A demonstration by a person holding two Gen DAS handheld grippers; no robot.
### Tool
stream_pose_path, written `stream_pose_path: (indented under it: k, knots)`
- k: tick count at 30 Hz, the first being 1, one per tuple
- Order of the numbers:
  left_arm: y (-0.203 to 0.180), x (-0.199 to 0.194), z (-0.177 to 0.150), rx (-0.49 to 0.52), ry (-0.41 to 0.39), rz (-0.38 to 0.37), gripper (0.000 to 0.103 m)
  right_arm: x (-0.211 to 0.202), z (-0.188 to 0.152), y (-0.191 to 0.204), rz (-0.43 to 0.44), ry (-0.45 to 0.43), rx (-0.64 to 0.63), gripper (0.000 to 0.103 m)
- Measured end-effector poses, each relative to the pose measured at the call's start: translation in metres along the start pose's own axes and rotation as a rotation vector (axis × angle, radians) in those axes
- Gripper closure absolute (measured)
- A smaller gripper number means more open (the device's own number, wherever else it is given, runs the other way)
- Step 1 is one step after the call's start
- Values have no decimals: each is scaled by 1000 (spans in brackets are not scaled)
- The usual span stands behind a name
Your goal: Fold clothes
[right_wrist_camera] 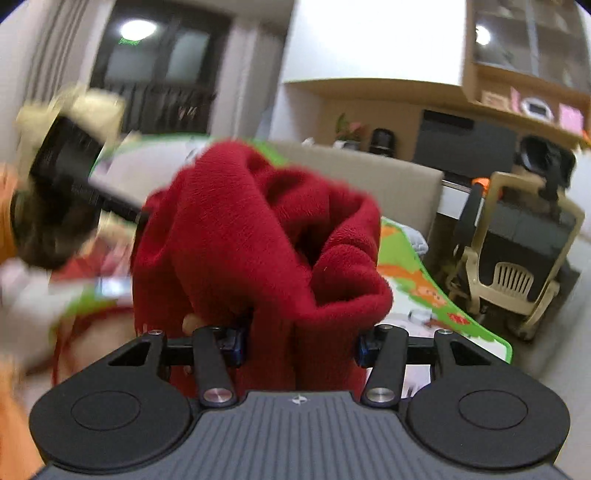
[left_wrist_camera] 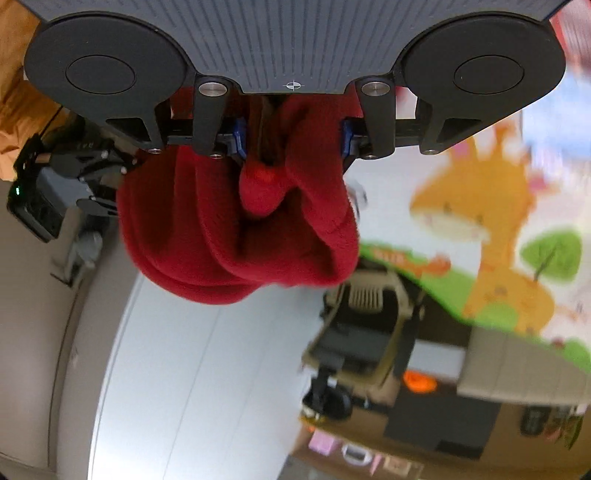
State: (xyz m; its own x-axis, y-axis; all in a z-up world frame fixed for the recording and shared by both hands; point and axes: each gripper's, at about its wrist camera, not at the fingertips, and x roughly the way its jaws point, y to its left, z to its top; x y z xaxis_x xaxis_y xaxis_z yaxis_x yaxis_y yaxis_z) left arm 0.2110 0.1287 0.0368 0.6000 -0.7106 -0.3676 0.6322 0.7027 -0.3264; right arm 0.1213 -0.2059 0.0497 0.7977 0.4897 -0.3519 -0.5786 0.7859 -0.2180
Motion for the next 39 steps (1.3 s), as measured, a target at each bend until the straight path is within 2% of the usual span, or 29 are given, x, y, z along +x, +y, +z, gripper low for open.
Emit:
stream_pose_path:
  k: [3,6,7,10,11,15,17,19,20,21,24,26,28,31,33,35,37,39]
  knots:
    - [-9,-20,-26,-17,28,-3,49,-22,-26,47,-16,39,-117,52]
    - [-11,-42,-45,-32,58,-6,41,-34,-37,63,-51,51,-157,52]
    - [-10,-49,-48,-41,64,-6,35,-36,-40,64,-65,53,-161,52]
    - [-11,-80,-53,-76,21,-1,20,-42,-52,66,-108,57,-173,52]
    - [-12,-91,-55,-88,5,1,18,-41,-54,67,-119,57,-178,52]
    - [-23,-123,-39,-157,-175,44,11,-39,-64,76,-167,54,-212,52]
    - [-38,-121,-21,-163,-274,15,10,-36,-65,82,-188,61,-231,51]
    - [-56,-105,0,-159,-322,-26,10,-34,-64,86,-209,73,-245,51]
    - [-66,-92,9,-145,-321,-42,9,-36,-62,86,-214,80,-237,50]
    - [-76,-77,18,-127,-312,-55,9,-38,-60,88,-215,83,-219,49]
    - [-92,-28,26,-45,-207,9,9,-67,-55,76,-199,78,-118,40]
    - [-88,-2,14,-43,-116,28,10,-94,-46,63,-197,55,-15,36]
    - [-81,16,-10,-52,-32,26,11,-117,-29,46,-187,-18,101,26]
    - [-79,23,-47,-62,58,-18,10,-136,4,18,-137,-135,283,23]
    - [-87,17,-64,-24,73,-9,10,-127,27,8,-63,-196,366,22]
    - [-94,8,-72,17,79,10,9,-105,44,6,12,-223,388,20]
    - [-95,0,-75,28,85,38,10,-69,48,13,37,-161,351,18]
    - [-90,-13,-75,13,85,57,11,-17,30,23,-16,30,292,18]
